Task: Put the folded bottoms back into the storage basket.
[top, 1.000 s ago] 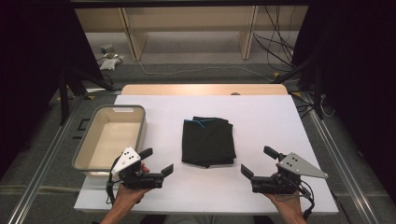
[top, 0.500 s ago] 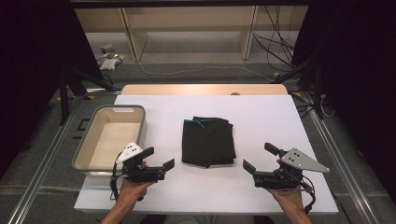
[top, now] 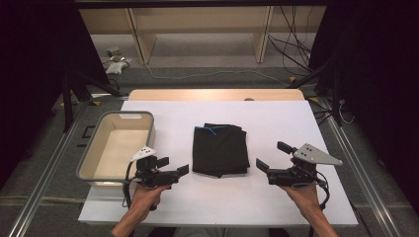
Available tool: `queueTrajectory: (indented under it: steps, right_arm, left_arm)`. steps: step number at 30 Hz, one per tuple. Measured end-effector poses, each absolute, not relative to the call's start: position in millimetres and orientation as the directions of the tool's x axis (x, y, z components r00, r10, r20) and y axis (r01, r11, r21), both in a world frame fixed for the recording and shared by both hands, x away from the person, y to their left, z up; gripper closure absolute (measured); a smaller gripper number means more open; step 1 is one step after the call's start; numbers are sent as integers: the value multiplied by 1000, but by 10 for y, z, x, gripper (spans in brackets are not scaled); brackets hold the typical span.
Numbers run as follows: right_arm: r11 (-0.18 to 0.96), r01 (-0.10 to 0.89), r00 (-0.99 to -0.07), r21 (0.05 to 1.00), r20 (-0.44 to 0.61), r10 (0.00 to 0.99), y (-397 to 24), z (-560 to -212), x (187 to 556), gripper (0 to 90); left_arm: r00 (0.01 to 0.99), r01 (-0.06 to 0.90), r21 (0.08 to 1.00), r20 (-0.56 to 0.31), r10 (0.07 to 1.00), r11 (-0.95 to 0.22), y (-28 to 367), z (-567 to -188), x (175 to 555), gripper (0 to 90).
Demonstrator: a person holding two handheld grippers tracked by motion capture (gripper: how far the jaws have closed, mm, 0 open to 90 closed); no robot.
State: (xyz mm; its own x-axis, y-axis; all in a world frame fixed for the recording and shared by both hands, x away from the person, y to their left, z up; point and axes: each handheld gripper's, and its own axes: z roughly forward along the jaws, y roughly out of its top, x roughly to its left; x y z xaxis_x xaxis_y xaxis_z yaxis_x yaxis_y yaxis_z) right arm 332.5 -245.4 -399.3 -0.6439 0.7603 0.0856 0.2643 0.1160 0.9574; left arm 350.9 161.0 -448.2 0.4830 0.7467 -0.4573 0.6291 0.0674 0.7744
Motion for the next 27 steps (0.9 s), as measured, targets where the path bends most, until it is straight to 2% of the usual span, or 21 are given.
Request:
queueTrajectory:
  steps: [7, 20, 27]
  right_arm:
    - [127, 281, -639, 951, 87, 764, -2472, -4014, 3503, 69]
    - [92, 350, -615, 932, 155, 773, -2534, -4056, 3783, 68]
    - [94, 391, -607, 916, 180, 774, -2528, -4098, 3894, 66]
  left_arm:
    - [416, 714, 691, -551, 724, 116, 1622, -4549, 3642, 73]
    - [332, 798, 586, -620, 711, 138, 1564, -4617, 3798, 123]
    - [313, 825, 551, -627, 713, 123, 1537, -4636, 3876, 149]
